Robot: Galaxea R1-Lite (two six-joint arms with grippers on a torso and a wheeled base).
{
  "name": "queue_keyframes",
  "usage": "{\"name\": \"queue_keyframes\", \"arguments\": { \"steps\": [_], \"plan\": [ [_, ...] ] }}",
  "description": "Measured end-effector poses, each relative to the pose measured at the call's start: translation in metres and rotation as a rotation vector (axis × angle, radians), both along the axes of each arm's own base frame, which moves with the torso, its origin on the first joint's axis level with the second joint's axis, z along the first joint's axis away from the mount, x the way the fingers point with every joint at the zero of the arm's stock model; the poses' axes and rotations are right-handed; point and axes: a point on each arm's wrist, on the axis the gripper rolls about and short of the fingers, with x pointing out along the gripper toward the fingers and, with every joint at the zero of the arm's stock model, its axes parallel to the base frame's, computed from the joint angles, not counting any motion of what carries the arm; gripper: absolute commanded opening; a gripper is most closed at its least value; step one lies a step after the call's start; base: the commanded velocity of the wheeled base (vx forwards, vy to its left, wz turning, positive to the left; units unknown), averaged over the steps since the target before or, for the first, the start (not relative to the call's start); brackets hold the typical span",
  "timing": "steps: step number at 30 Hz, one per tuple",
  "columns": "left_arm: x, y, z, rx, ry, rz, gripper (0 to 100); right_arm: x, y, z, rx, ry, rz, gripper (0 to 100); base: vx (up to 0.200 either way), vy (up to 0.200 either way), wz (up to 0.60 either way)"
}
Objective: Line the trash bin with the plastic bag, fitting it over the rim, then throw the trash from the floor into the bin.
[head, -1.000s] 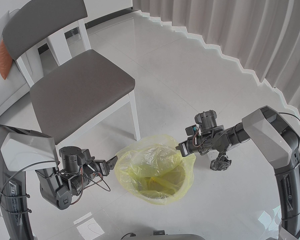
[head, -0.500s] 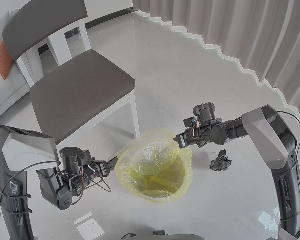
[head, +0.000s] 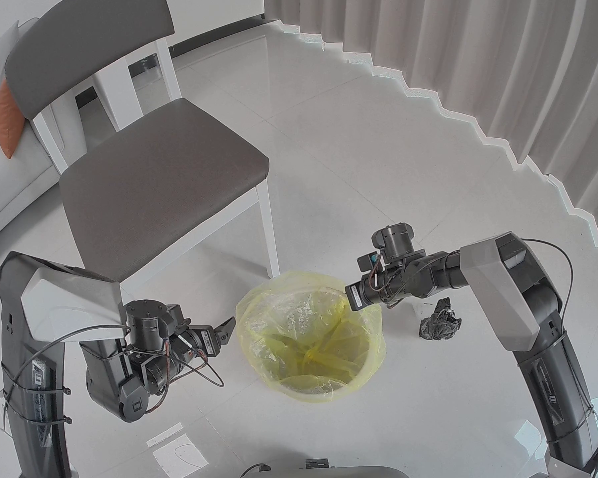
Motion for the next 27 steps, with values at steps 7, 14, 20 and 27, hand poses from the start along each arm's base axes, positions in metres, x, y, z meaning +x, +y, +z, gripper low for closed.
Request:
{"name": "queue_keyframes", "arguments": {
  "steps": [7,14,20,27],
  "plan": [
    [0.0,0.0,-0.005,0.003,0.012,-0.002,100,0.0,-0.002,-0.021,-0.014,0.039,-0.001,0,0.0,0.0,0.0],
    [0.0,0.0,-0.006,0.002,0.015,-0.002,100,0.0,-0.002,-0.02,-0.015,0.042,-0.004,0,0.0,0.0,0.0],
    [0.0,0.0,-0.006,0.002,0.017,-0.003,100,0.002,-0.005,-0.005,-0.009,0.018,-0.015,100,0.0,0.0,0.0],
    [0.004,-0.001,-0.008,0.0,0.016,-0.007,100,0.0,-0.017,0.019,-0.003,-0.003,-0.038,100,0.0,0.0,0.0]
  ]
}}
